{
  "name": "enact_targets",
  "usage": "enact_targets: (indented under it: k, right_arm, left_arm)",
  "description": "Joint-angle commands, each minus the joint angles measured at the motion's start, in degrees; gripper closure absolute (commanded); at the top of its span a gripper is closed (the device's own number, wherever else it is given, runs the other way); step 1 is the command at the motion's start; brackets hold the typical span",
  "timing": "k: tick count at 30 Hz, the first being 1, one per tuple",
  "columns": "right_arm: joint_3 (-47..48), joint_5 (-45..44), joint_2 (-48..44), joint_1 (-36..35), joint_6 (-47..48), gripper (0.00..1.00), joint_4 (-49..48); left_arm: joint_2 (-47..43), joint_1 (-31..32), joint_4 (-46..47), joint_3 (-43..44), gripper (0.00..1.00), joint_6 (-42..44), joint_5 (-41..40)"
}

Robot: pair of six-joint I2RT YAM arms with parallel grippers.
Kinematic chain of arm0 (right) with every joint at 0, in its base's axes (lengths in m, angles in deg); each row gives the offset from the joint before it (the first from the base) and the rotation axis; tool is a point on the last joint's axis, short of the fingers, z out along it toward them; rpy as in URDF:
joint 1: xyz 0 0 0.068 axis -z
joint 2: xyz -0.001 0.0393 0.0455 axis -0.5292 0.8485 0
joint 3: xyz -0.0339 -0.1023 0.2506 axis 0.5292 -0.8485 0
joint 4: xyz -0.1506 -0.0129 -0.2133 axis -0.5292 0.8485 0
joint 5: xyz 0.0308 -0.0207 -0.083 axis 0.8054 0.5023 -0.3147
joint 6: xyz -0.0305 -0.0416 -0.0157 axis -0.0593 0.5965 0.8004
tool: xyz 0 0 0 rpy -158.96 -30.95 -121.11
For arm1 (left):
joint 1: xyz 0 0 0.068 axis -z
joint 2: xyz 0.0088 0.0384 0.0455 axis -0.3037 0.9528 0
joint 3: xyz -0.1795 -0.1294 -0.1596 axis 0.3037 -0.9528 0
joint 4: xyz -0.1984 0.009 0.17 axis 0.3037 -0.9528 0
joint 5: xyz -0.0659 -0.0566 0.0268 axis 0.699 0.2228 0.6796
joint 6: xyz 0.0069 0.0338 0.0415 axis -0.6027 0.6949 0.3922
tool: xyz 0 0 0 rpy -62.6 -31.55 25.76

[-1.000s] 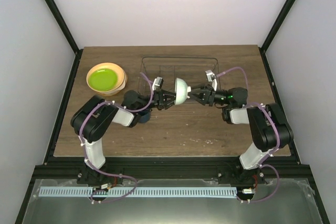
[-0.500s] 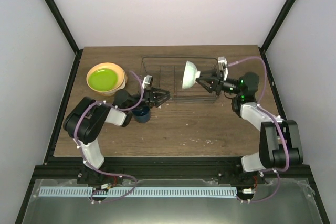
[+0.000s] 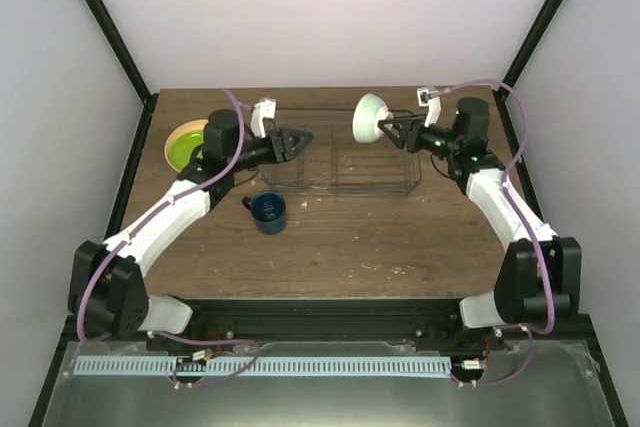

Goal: Load the mixed dishes into the dish rack

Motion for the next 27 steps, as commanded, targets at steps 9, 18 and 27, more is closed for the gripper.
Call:
enact_targets:
  k: [9,18,27]
  right_arm:
    - [21.6,-31.3,10.9,-5.0,6.2,0.57,35.3]
    - [31.4,-42.3,20.9,-10.1,6.4,0.56,45.7]
    - [39.6,-48.9,29.9,-11.7,7.0,0.57,54.3]
  left_arm:
    - [-9.1,-0.2,-36.4,-0.2,0.38,20.2,-28.1]
    - [-13.2,-0.2,-42.3,-2.7,0.36,22.7,-37.0]
    - [-12.9,-0.2,-44.2,-3.9,0.36,24.0,-38.9]
